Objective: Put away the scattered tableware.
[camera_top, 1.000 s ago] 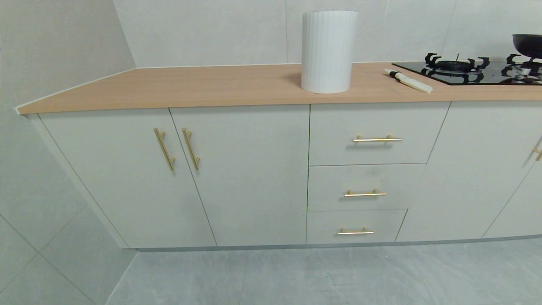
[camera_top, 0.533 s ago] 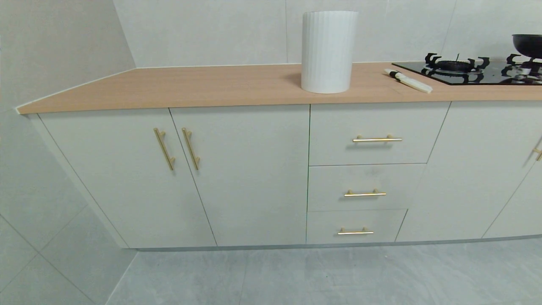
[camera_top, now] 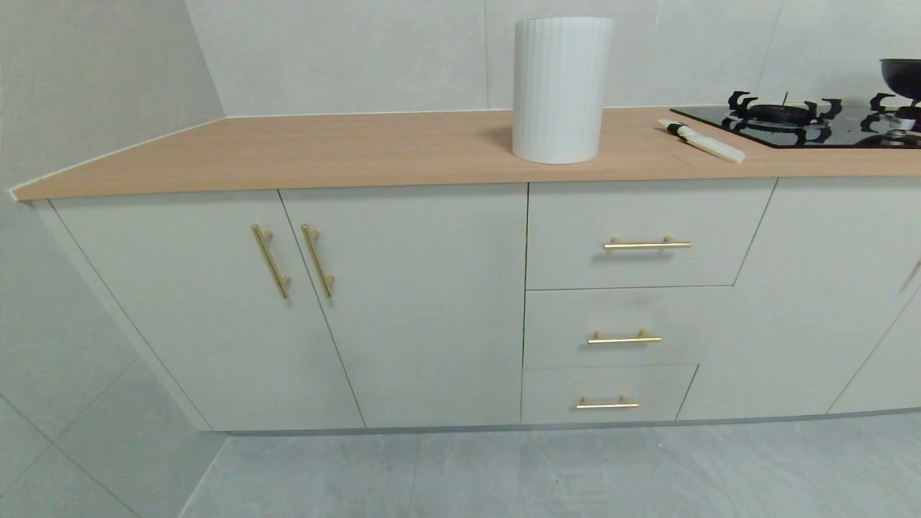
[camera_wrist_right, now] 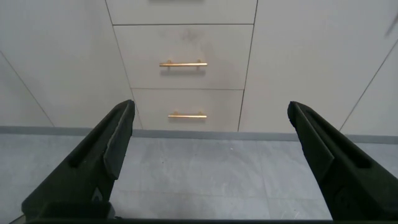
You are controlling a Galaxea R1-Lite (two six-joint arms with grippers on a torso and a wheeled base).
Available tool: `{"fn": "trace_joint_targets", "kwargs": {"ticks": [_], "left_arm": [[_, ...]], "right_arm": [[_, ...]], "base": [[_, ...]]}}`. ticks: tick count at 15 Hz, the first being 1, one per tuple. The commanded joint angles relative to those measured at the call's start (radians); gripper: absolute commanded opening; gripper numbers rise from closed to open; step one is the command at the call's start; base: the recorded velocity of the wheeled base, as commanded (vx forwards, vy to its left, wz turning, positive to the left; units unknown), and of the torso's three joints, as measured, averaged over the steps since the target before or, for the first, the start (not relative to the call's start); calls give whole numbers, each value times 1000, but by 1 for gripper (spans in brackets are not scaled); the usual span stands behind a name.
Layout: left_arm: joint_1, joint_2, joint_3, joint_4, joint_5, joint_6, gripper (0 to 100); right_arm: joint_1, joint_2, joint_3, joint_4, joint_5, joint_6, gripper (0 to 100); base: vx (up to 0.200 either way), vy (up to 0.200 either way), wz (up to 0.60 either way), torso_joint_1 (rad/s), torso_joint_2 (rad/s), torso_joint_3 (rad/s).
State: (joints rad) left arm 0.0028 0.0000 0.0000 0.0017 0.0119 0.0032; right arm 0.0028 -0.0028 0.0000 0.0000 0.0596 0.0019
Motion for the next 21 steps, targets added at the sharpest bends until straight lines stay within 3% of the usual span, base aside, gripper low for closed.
{"fn": "trace_joint_targets", "kwargs": {"ticks": [1,18,21], "left_arm": [[0,0,0,0,0,0,100],[0,2,0,0,0,-3,100],[0,0,0,0,0,-3,100]], "right_arm": [[0,3,0,0,0,0,100],[2,3,0,-2,0,1,100],[2,3,0,0,0,1,100]], "base": [[200,0,0,2,7,7],[200,0,0,2,3,-1],[0,0,0,0,0,0]]}}
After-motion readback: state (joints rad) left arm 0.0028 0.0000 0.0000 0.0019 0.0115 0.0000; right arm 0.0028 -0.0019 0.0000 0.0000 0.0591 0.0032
